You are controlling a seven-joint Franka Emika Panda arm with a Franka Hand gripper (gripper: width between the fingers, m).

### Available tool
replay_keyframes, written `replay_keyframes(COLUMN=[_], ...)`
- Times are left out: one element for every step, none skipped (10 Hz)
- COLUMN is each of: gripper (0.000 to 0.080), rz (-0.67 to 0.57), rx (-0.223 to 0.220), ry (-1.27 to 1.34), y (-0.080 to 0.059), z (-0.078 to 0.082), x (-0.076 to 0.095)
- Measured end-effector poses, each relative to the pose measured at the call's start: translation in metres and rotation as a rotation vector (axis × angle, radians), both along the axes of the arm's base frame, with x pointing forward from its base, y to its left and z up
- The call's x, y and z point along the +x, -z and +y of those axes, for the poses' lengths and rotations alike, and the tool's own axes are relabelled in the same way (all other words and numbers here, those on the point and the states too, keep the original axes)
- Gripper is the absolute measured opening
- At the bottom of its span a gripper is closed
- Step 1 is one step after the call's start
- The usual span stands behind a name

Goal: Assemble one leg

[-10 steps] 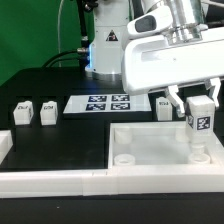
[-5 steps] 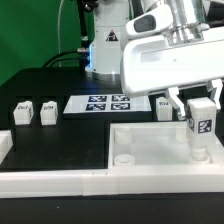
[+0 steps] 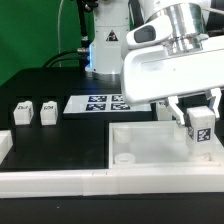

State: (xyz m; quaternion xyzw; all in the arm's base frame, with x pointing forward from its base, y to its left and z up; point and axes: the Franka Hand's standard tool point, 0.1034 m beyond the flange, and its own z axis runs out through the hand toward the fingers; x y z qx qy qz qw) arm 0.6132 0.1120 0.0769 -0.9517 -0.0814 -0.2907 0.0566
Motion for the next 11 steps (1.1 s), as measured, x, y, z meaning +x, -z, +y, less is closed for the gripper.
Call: replay_keyframes(gripper=[0.0291,0.0291,0.0291,0.0292,0.0292,0.0502,0.0502,0.0617,0.064,0.064,0.0648], rz=[-0.016,-0.016,-0.013,-0.01,-0.001,-0.001,-0.001,-0.001,-0.001,-0.001,-0.001], rx=[0.002,0.002,0.002,0.002,0.002,0.002,0.002,0.002,0.002,0.002,0.002], ry=[0.003,0.004,0.006,0.006,0.004,0.004,0.004,0.004,0.004,0.004,0.004], y=[0.0001,-0.0002,-0.0004,-0.0001,0.0017,0.0018,0.0019,0.002,0.002,0.0021,0.0021], z=[0.0005,0.0009,0.0006,0.0006,0.0008,0.0007,0.0007,0.0008,0.0007,0.0007,0.0007], x=[0.0039,0.0045,0.0045,0.0045,0.0033,0.0032,0.0032,0.0031,0.0031,0.0031,0.0031])
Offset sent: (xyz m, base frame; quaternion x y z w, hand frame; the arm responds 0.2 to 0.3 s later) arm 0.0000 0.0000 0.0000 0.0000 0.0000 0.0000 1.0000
